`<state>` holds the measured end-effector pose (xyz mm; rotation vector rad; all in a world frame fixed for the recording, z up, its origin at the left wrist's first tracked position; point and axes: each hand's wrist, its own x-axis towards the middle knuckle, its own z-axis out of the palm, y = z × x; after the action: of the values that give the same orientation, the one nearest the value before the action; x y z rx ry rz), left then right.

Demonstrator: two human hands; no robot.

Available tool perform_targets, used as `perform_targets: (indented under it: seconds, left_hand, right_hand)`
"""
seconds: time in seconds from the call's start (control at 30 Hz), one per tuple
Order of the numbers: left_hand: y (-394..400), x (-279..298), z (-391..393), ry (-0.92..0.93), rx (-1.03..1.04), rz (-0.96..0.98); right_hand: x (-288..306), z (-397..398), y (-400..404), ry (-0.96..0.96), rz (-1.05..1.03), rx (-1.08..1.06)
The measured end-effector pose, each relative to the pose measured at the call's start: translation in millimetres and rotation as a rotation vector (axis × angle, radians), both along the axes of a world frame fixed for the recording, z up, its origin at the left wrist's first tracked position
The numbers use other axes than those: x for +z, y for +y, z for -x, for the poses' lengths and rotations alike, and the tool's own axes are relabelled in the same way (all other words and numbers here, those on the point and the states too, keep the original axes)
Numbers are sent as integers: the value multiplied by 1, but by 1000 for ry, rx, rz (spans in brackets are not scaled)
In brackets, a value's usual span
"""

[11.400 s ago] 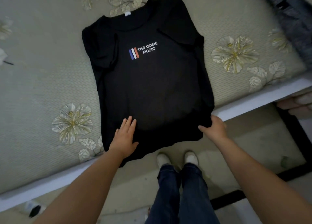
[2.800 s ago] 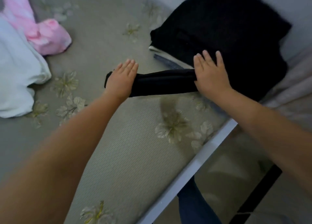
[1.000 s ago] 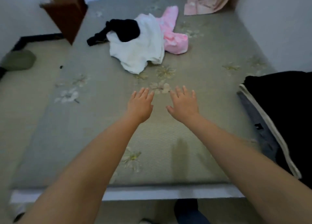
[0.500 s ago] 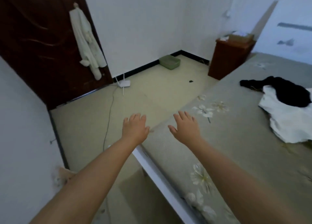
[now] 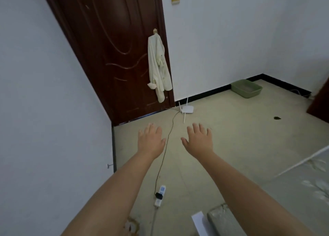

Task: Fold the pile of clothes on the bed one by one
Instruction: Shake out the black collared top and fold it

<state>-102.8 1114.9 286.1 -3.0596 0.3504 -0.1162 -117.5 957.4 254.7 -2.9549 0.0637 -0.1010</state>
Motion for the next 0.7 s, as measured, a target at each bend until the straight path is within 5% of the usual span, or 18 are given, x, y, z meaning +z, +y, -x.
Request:
perform_targets:
  seconds: [0.37,0.7]
  left_hand:
    - [27,-49,-204,93,-63,-46]
    - [-163,-94,-314,167,-561,-13]
  right_hand:
    - [-65,-163,-11,69,98,-167]
    - [-90,-197,-149,110,61,-652]
